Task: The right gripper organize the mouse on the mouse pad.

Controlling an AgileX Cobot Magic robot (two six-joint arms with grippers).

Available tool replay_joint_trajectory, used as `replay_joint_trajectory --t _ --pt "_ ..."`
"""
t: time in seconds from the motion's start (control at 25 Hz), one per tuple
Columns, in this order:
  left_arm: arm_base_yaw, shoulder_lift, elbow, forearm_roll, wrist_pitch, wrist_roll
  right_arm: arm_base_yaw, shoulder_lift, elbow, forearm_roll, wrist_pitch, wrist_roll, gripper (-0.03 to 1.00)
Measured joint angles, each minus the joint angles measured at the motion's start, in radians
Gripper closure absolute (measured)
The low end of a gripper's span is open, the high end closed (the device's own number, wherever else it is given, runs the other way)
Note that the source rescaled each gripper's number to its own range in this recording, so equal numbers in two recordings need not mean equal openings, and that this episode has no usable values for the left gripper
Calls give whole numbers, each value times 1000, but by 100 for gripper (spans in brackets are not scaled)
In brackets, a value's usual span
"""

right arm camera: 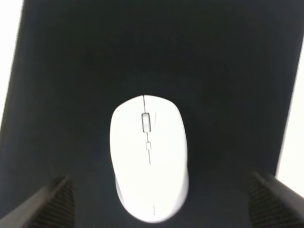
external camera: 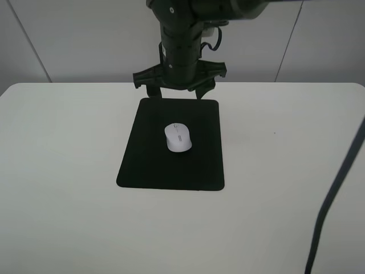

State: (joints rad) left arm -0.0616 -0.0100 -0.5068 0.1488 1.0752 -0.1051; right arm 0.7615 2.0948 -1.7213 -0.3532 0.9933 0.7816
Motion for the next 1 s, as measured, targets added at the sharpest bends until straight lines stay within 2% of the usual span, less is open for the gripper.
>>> replay_joint_trajectory --t 0.32,0.48,0.72,1.0 --pt "0 0 0 0 0 0 0 -132 0 57 123 -174 28" --pt "0 0 0 0 0 0 0 -191 21 58 170 -200 28" --pt "0 0 0 0 0 0 -19 -332 220 82 113 -219 28" --pt "0 0 0 0 0 0 -189 -568 543 125 27 -226 28"
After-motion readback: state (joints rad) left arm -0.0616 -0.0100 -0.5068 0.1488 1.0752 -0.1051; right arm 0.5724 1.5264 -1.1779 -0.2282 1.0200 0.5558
